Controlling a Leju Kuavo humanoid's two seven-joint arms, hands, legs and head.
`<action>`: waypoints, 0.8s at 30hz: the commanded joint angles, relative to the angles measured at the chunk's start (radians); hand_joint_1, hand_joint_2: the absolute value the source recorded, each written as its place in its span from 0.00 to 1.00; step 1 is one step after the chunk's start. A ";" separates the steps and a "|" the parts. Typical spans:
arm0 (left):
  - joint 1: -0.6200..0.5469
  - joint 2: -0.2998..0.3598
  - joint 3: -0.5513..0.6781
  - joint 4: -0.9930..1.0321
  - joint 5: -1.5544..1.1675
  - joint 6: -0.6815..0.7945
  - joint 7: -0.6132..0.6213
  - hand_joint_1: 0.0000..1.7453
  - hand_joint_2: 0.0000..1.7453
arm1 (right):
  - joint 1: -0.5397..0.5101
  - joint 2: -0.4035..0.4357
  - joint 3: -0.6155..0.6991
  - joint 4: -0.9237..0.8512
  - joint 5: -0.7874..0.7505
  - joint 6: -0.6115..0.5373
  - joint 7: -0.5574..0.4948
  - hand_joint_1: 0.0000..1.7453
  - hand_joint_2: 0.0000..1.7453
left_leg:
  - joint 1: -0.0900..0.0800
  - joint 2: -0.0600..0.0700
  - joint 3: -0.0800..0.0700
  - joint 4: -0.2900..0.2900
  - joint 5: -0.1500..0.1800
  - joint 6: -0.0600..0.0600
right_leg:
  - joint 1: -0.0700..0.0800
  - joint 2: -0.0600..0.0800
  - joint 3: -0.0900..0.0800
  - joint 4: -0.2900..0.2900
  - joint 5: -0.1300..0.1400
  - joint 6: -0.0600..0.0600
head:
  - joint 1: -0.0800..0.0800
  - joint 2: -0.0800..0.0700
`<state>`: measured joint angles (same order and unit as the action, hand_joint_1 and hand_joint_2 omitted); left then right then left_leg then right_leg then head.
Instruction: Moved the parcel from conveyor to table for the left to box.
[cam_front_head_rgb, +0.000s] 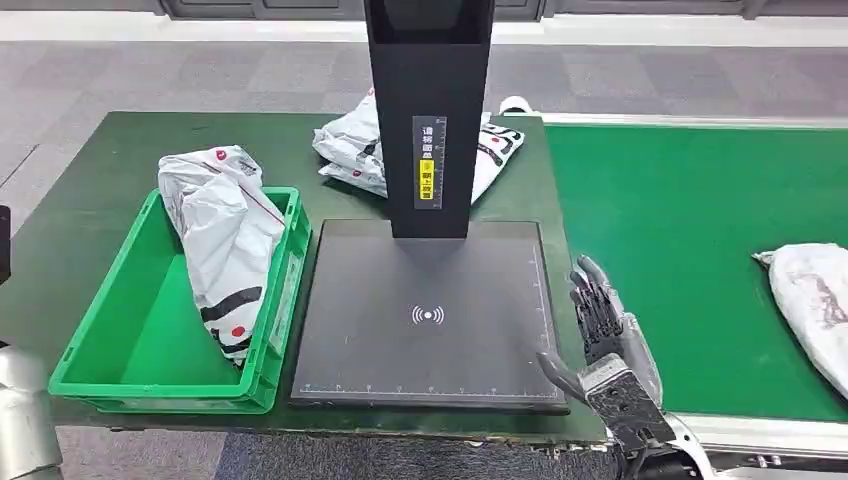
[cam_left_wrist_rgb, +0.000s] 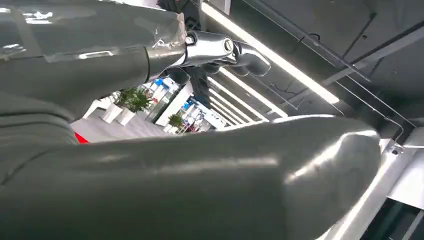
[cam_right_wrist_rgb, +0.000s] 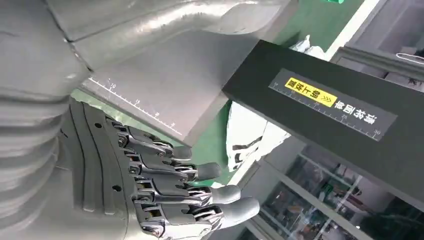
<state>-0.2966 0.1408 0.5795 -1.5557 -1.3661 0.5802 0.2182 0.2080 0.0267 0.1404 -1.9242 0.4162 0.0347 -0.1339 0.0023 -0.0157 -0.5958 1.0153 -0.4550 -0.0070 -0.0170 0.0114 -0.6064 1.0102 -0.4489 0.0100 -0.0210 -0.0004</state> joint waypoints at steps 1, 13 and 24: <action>0.005 -0.057 0.041 -0.047 0.064 0.101 -0.076 0.00 0.00 | -0.021 0.013 -0.063 0.046 -0.003 0.005 -0.003 0.00 1.00 | 0.001 0.001 0.004 -0.002 0.000 0.000 | 0.001 -0.001 0.004 -0.003 0.000 -0.001 | 0.000 0.000; 0.109 -0.227 -0.704 -0.251 1.209 -0.352 -0.543 0.00 1.00 | -0.038 0.016 -0.200 0.087 0.144 -0.114 0.098 0.00 1.00 | 0.001 -0.010 0.001 0.001 0.001 0.001 | 0.001 -0.013 0.005 -0.004 -0.001 0.000 | 0.000 0.000; 0.229 -0.295 -0.909 -0.037 1.348 -0.555 -0.506 0.00 1.00 | -0.016 0.023 -0.417 0.137 0.436 -0.200 0.257 0.00 1.00 | -0.002 -0.004 0.007 -0.001 -0.003 0.004 | -0.002 -0.006 0.010 -0.006 -0.001 0.002 | 0.000 0.000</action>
<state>-0.1257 -0.0874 -0.1531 -1.7608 -0.0503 0.1109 -0.3216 0.1906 0.0332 -0.0508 -1.8894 0.7200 -0.1492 0.0455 -0.0013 -0.0157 -0.5926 1.0169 -0.4587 -0.0029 -0.0202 0.0113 -0.6034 1.0085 -0.4492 0.0133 -0.0210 0.0000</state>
